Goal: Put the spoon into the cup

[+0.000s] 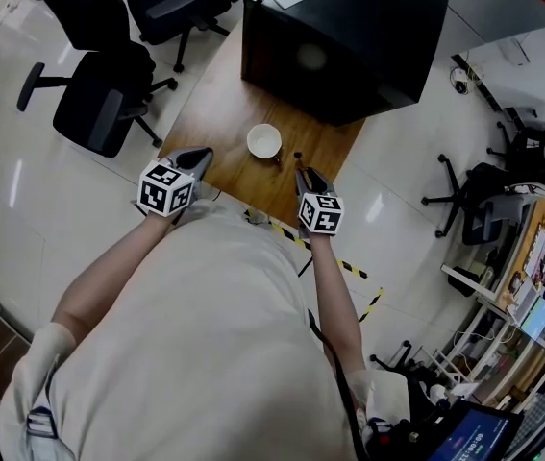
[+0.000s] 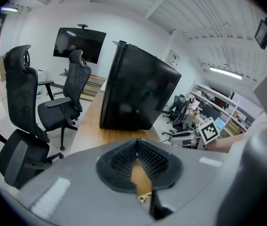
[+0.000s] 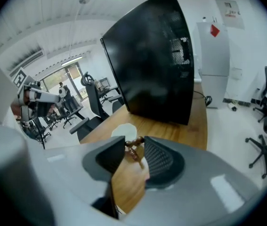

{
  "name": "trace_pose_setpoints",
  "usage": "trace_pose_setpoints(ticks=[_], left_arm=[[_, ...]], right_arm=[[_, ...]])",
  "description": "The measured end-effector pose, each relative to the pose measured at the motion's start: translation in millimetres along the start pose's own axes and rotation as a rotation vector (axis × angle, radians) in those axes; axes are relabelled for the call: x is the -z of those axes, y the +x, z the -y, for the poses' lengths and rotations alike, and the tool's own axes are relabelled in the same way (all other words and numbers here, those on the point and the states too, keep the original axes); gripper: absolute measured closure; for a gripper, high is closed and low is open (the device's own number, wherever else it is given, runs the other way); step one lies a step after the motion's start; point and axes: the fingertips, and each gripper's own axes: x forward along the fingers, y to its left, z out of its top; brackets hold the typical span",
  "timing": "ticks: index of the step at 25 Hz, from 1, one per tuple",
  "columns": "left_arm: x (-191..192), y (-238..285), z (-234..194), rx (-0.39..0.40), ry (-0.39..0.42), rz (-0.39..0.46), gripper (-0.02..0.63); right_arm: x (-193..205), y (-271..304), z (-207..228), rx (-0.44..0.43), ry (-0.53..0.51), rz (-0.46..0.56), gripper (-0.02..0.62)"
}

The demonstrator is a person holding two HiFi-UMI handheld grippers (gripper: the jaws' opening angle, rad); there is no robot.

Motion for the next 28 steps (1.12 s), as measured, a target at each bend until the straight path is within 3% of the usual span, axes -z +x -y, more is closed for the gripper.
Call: trace_pose_setpoints(ticks=[12, 28], left_arm=[[-5.3, -4.3, -8.4, -0.014, -0.003, 0.019, 0.606], [-4.8, -24.7, -30.0, -0.066, -0.03, 0.057, 0.606]], right_arm=[[-39.2, 2.6, -40.4, -0.083, -0.051, 0.05, 0.468], [-37.3, 44.3, -72.8, -0.167, -0.13, -0.022, 0.468]])
